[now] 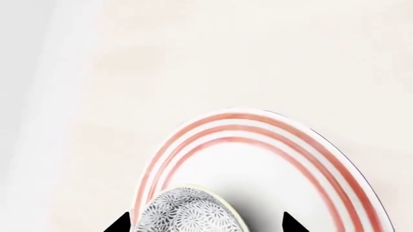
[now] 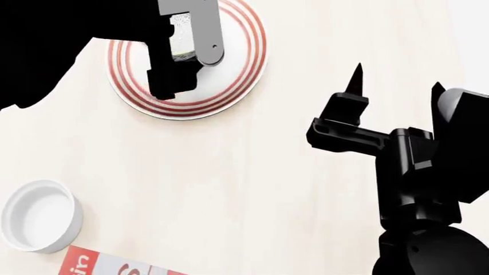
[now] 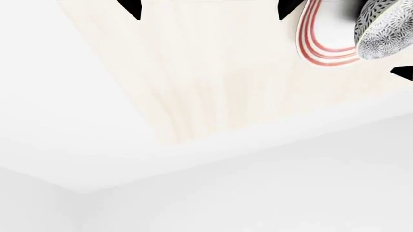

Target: Pick the akita bowl next to the ramekin and place it on the plate.

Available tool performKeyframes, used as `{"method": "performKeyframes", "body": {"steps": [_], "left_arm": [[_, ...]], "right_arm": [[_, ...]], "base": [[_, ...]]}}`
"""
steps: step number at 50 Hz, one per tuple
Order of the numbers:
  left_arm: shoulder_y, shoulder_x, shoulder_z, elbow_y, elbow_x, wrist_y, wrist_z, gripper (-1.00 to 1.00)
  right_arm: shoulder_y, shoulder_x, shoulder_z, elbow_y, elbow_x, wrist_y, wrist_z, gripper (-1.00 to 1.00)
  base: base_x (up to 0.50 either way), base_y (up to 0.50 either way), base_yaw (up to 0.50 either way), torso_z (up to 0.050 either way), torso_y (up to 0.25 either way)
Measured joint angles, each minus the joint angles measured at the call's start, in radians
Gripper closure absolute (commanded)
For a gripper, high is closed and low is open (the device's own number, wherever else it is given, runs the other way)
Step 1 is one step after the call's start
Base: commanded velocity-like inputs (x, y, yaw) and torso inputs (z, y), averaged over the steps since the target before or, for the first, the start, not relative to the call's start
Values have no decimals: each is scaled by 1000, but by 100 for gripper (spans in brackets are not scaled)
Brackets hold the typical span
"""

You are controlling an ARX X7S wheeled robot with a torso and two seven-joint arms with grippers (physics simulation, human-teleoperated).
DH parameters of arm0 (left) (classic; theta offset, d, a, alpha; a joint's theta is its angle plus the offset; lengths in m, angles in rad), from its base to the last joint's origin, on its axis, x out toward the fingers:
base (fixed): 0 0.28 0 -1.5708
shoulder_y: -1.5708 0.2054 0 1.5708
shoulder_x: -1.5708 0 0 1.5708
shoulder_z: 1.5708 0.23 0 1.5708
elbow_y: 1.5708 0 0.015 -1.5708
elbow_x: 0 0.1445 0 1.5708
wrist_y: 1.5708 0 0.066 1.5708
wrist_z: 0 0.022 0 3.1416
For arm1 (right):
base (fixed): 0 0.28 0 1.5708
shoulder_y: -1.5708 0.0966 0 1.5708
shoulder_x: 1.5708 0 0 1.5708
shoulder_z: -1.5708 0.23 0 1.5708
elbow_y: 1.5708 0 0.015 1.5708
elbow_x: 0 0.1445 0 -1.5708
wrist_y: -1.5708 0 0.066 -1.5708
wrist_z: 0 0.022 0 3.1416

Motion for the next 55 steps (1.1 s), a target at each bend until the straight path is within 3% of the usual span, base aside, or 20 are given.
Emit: {"method": "performKeyframes", "body": {"steps": [37, 55], "left_arm": [[-82, -12, -96, 141, -62, -46, -76, -100], [-94, -81, -173, 353, -122, -126, -213, -100]], "right_arm": [[-2, 8, -5, -5, 11, -6, 10, -100], [2, 13, -6, -10, 22, -2, 19, -100]], "base": [[0, 0, 0, 0, 0], [0, 0, 0, 0, 0]]}}
